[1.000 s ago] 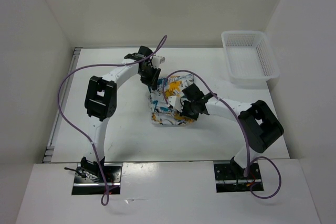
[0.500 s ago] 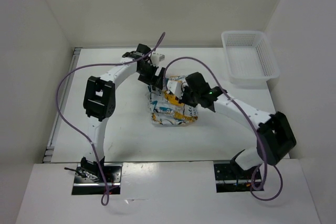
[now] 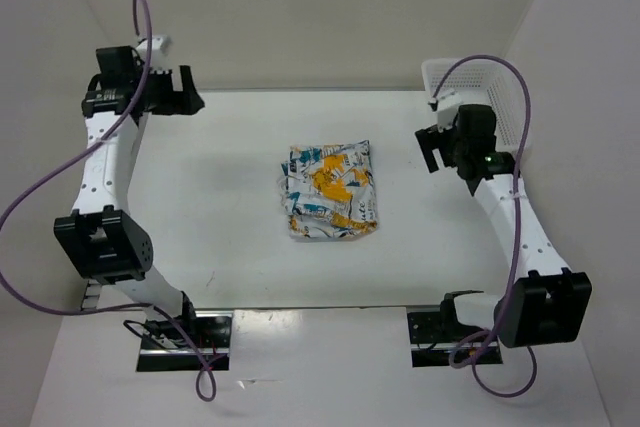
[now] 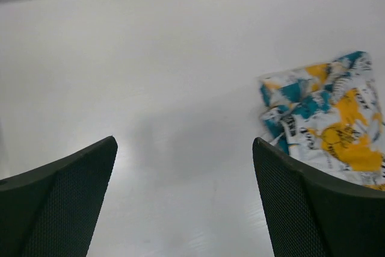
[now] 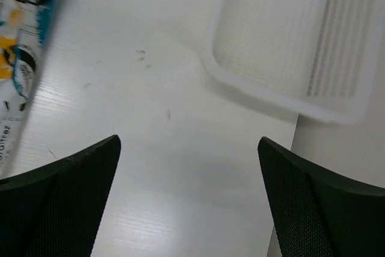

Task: Fold and stack the shorts
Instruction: Fold the shorts

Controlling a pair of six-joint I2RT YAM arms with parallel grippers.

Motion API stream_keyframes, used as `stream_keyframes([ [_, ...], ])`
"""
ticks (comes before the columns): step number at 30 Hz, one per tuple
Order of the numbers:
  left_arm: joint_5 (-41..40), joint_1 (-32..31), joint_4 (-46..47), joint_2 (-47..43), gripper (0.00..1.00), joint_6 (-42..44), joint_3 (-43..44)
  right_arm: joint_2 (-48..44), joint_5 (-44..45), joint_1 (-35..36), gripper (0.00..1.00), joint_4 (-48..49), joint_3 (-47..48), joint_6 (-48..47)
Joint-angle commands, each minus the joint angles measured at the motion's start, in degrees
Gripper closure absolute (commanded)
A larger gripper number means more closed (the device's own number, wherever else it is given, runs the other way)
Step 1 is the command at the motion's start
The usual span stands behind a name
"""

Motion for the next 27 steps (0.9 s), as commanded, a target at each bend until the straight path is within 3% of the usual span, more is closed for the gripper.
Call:
stream_keyframes([
  [1, -3.86, 4.54, -1.50, -1.43, 0.00, 0.32, -6.84, 0.30, 1.29, -5.41, 0.00, -7.16, 6.75, 9.78],
  [6, -8.78, 10.43, -1.50, -4.59, 0.00, 0.32, -15.10, 5.48, -16.37, -19.11, 0.00, -22.89, 13.78, 10.94],
  [10, -10.28, 11.23, -1.50, -5.13, 0.00, 0.32, -17.66, 4.63, -12.53, -19.66, 0.00, -22.02, 12.21, 10.94],
  [16, -10.28, 11.23, -2.02, -5.13, 0.00, 0.32, -18.71, 5.32, -14.45, -19.66, 0.00, -32.65, 12.91, 12.26],
  [20, -9.67, 11.23, -2.03, -4.60, 0.00, 0.32, -19.24, 5.07, -9.72, -19.66, 0.00, -29.77, 11.69, 15.25],
  [27, -9.05, 11.23, -2.03, -4.60, 0.00, 0.32, -19.77, 3.39, -11.03, -19.66, 0.00, -26.61, 11.06, 16.47],
])
